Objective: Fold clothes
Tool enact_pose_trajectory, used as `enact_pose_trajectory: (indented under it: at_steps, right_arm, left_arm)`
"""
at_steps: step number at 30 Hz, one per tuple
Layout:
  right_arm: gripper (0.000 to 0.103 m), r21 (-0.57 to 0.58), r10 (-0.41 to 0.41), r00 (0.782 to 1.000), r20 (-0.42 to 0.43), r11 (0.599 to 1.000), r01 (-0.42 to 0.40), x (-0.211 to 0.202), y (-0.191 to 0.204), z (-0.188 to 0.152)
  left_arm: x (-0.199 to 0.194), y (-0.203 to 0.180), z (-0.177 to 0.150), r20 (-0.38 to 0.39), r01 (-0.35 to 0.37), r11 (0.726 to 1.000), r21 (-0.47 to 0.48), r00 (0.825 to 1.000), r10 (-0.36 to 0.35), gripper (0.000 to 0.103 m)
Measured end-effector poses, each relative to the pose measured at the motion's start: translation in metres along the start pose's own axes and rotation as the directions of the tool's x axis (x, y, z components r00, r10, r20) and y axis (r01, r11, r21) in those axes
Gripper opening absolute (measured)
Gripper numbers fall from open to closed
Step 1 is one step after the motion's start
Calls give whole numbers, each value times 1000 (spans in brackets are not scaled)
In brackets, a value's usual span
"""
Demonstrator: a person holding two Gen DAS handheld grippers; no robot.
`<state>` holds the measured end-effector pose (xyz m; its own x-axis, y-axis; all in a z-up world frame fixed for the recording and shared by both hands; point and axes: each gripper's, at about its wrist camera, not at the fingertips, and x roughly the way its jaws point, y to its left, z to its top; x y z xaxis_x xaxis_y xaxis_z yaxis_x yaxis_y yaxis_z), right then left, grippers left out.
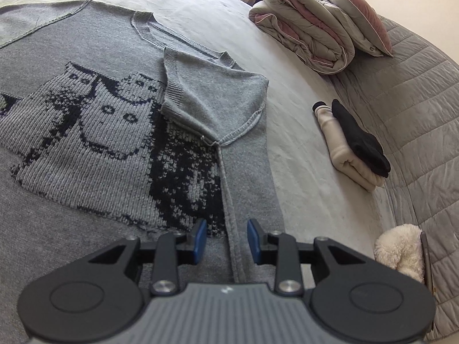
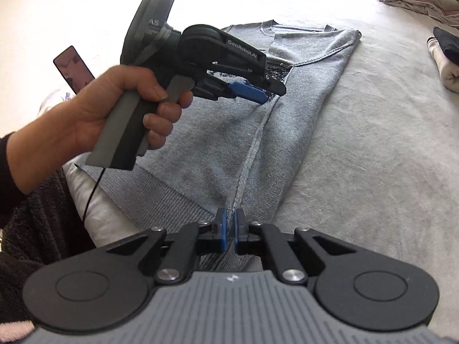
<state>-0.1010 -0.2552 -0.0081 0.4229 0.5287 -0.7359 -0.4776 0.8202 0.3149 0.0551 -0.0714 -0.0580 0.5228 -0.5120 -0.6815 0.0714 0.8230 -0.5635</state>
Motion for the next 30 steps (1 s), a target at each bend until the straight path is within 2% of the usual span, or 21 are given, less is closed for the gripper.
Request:
enact_pose_trajectory:
  at_steps: [4,5,6,13,17,19,21,23,25,28,29,30]
  right_arm:
    - [4,16,31,999,17,999,-31,-4,2,5]
    - [4,19,37,999,18,999,-37,-4,2,6]
    - [4,22,43,999,18,999,-43,-4,3,7]
    - [5,23,84,996,4,996,-84,5,10,11]
    - [5,28,102,995,-12,994,-102,12,11,13]
    - [5,20,104,994,-20,994,-103,15,13,13]
    - [5,18,106,994,-20,994,-105,14,13,13]
    - [5,25,109,994,-12,994,-108,11,11,13]
    - [5,37,113,994,2,993,-113,5,7,13]
    - [5,56,119,993,23,991,-120,-2,1,13]
    - [5,65,121,992,30,990,-123,-5,-2,13]
    - [5,75,124,992,37,989,-126,-7,-5,13]
  left_arm:
    - [1,0,2,8,10,1000,-18,1000,-10,27]
    - [1,0,2,12,12,1000,-16,1000,-12,16]
    - [1,0,2,17,14,1000,-14,1000,-13,0]
    - [-14,-3,2,114,-23,998,58,993,17,0]
    - [-13,1,4,80,-17,998,54,997,13,0]
    - [-13,3,5,57,-11,999,48,998,8,4]
    - [-13,4,4,34,5,999,31,999,-6,25]
    - [-20,7,2,26,33,999,9,999,-33,34]
    - [-29,9,-1,24,59,998,5,998,-59,36]
    - [-32,7,-12,19,63,990,128,998,-66,34]
    - [-33,7,-16,16,64,984,168,998,-68,32]
    - [-34,6,-19,14,66,976,208,997,-70,22]
